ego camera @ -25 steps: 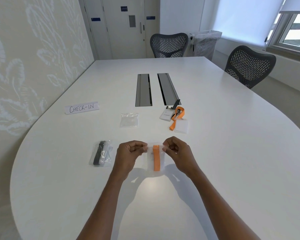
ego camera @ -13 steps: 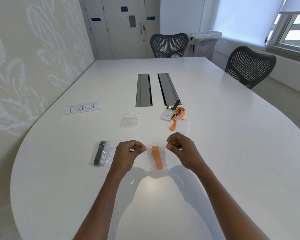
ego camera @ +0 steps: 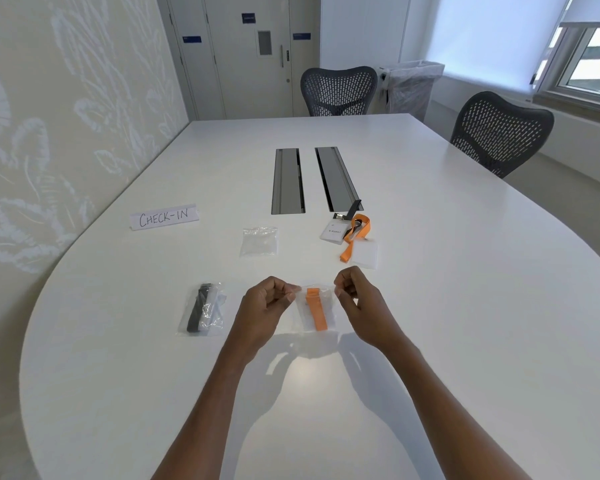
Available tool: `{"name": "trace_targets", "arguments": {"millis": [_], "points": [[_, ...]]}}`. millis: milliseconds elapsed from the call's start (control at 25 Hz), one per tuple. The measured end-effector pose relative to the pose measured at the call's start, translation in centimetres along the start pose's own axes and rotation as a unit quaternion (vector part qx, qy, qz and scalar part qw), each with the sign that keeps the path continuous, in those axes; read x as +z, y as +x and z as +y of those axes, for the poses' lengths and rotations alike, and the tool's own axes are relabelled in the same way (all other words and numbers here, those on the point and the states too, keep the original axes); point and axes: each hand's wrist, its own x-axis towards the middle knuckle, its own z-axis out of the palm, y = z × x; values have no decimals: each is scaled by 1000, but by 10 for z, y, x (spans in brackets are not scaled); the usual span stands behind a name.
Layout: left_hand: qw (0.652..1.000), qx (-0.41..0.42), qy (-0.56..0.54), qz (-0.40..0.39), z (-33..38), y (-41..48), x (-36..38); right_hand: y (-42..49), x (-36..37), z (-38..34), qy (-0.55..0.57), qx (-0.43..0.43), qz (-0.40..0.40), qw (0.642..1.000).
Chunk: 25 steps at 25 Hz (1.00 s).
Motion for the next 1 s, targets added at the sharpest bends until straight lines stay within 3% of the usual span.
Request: {"name": "trace_targets", "arguments": {"millis": [240,600,800,1000], "points": [[997,-13,-80,9,10,3,4,-2,-2,-3,145,90,17,985],[995,-34,-88,-9,3,-1,-1,2,7,6,91,105,6,990],[990,-55,-124,36,2,-3,-13,-5,37,6,260,159,-88,948],[982,-86,-135,104,-13,2,-42,-7,77,-1,254,151,-103,950]]}}
